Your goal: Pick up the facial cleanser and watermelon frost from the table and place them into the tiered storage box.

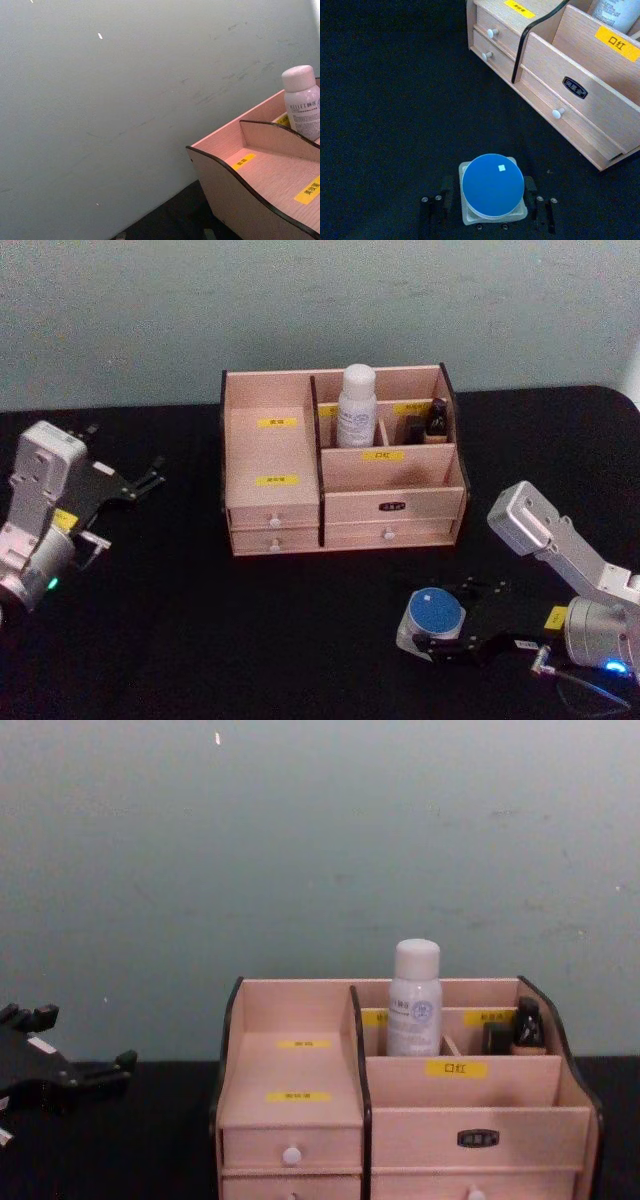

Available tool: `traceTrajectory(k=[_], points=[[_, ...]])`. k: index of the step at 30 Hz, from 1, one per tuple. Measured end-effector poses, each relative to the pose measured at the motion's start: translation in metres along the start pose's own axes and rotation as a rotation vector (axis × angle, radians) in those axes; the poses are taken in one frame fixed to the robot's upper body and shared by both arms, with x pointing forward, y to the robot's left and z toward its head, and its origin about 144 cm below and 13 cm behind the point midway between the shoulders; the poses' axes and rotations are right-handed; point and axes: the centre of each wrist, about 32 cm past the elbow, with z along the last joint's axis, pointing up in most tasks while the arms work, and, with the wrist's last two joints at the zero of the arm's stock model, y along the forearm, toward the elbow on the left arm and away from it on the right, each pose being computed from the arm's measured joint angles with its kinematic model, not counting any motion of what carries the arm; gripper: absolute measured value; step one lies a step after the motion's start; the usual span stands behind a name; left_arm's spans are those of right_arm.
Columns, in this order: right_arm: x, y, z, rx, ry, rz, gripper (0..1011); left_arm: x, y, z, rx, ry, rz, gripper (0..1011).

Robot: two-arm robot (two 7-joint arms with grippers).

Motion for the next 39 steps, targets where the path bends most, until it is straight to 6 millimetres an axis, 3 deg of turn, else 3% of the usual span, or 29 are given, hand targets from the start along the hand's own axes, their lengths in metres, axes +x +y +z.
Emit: traceTrajectory(k=[4, 7, 29, 36, 39], points=[[0.0, 0.0, 0.0, 0.001, 0.0, 0.0, 764, 0.0, 0.0, 0.0, 0.0, 0.0, 0.0, 1001], [0.0, 0.0, 0.0, 0.002, 0.001, 0.001, 729, 0.0, 0.0, 0.0, 0.0, 0.0, 0.0, 1001], [-0.001, 0.0, 0.001, 0.037, 0.004, 0.008, 728, 0.0, 0.0, 0.0, 0.0, 0.0, 0.0, 1001], [0.0, -0.008, 0.023, 0.112, -0.044, 0.011, 727, 0.0, 0.0, 0.0, 0.0, 0.0, 0.0, 1001], [0.006, -0.01, 0.044, 0.155, -0.081, 0.008, 728, 0.0, 0.0, 0.0, 0.0, 0.0, 0.0, 1001]])
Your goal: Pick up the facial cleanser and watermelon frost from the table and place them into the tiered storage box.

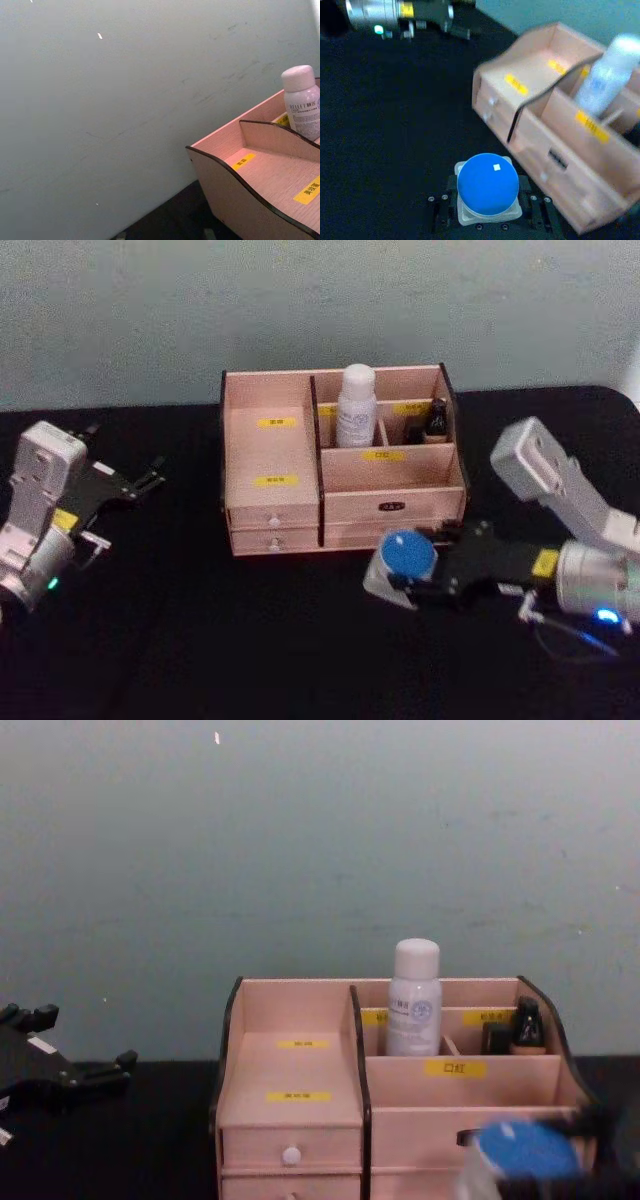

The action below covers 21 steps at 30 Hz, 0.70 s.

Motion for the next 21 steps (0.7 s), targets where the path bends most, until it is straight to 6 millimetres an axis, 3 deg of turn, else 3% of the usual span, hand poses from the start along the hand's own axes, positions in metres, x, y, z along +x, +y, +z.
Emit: traceTrajectory(k=[9, 21], points=[[0.019, 0.021, 0.033, 0.058, -0.036, 0.002, 728, 0.0, 0.0, 0.0, 0.0, 0.0, 0.0, 1001], [0.051, 0.075, 0.071, 0.131, -0.061, -0.001, 727, 0.0, 0.0, 0.0, 0.0, 0.0, 0.0, 1001]])
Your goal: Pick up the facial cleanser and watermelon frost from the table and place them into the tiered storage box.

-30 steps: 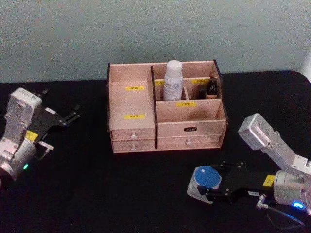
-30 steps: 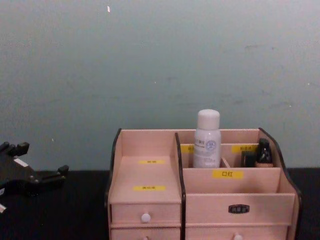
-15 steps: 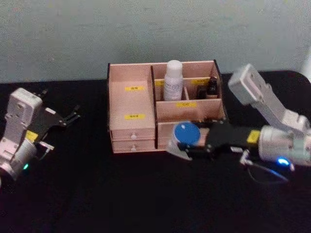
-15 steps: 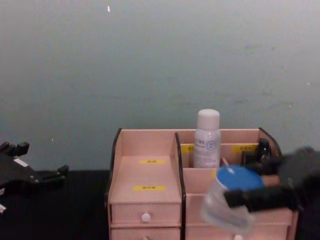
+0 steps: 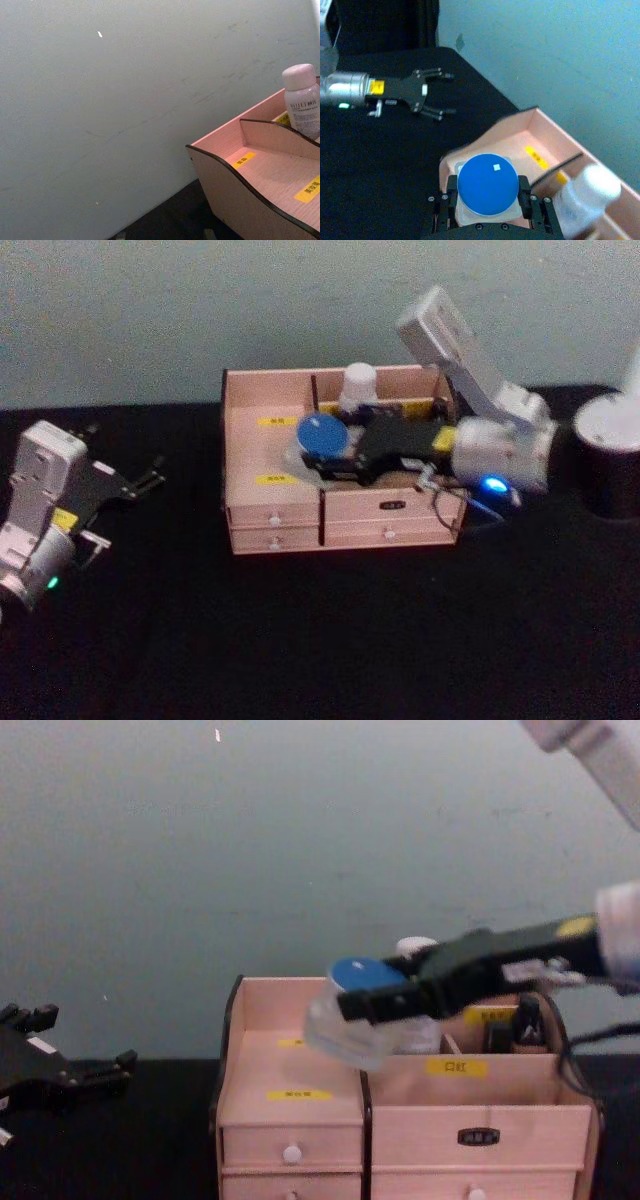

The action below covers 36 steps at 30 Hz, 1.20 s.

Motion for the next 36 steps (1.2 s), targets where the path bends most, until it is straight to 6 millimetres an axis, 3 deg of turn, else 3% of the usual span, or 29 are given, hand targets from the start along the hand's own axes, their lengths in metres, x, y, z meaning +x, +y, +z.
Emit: traceTrajectory(k=[16, 23, 36], points=[[0.036, 0.075, 0.019, -0.014, -0.006, 0.011, 727, 0.0, 0.0, 0.0, 0.0, 0.0, 0.0, 1001], [0.04, 0.09, 0.017, -0.054, -0.001, 0.015, 727, 0.0, 0.0, 0.0, 0.0, 0.0, 0.0, 1001], [0.042, 0.099, 0.013, -0.104, 0.019, 0.012, 727, 0.0, 0.0, 0.0, 0.0, 0.0, 0.0, 1001]])
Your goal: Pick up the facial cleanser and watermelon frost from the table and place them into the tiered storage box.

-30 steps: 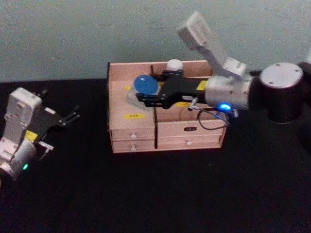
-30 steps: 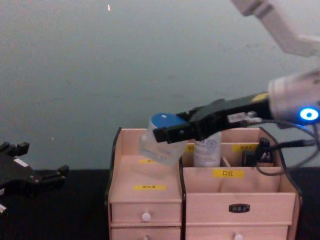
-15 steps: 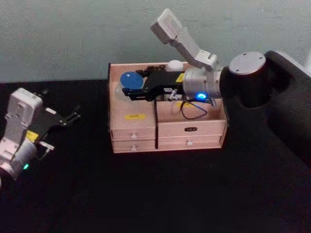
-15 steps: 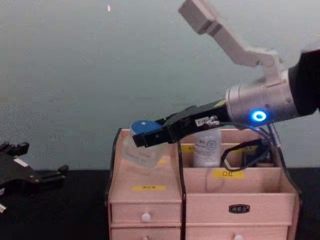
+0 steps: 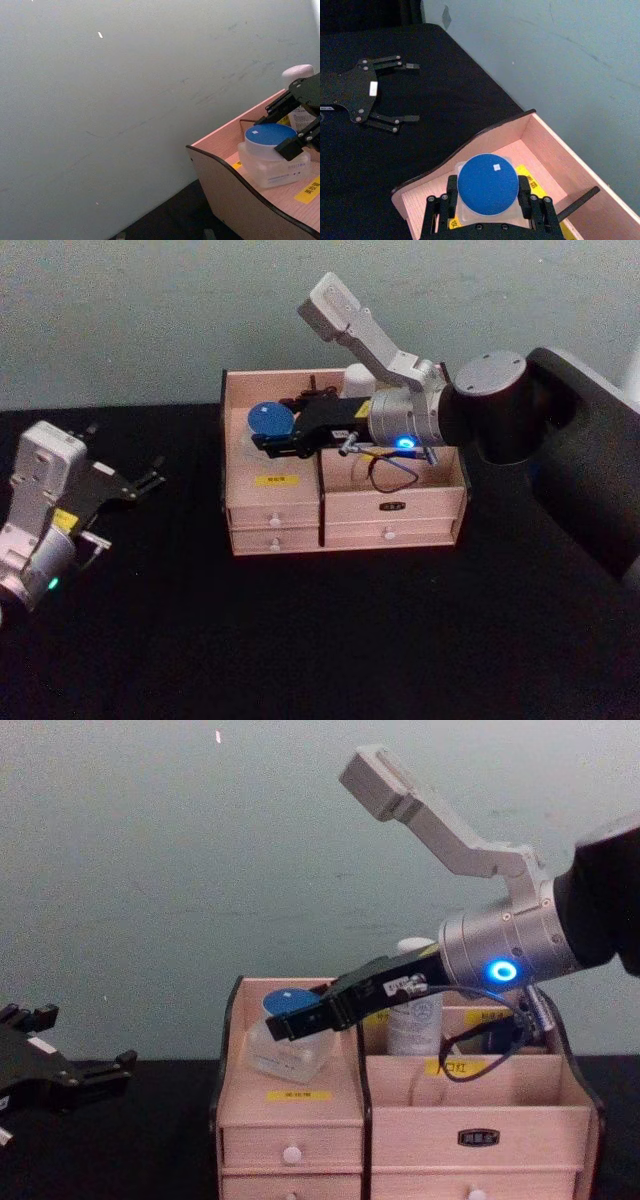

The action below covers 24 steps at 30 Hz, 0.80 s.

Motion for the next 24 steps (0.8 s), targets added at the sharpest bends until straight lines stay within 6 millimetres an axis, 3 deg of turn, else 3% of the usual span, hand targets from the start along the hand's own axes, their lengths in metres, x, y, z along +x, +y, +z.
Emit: traceTrajectory(k=[16, 24], points=[[0.0002, 0.0012, 0.0001, -0.008, 0.004, -0.002, 745, 0.0, 0.0, 0.0, 0.0, 0.0, 0.0, 1001], [0.0004, 0.0009, 0.0001, -0.007, 0.005, -0.002, 959, 0.0, 0.0, 0.0, 0.0, 0.0, 0.0, 1001]])
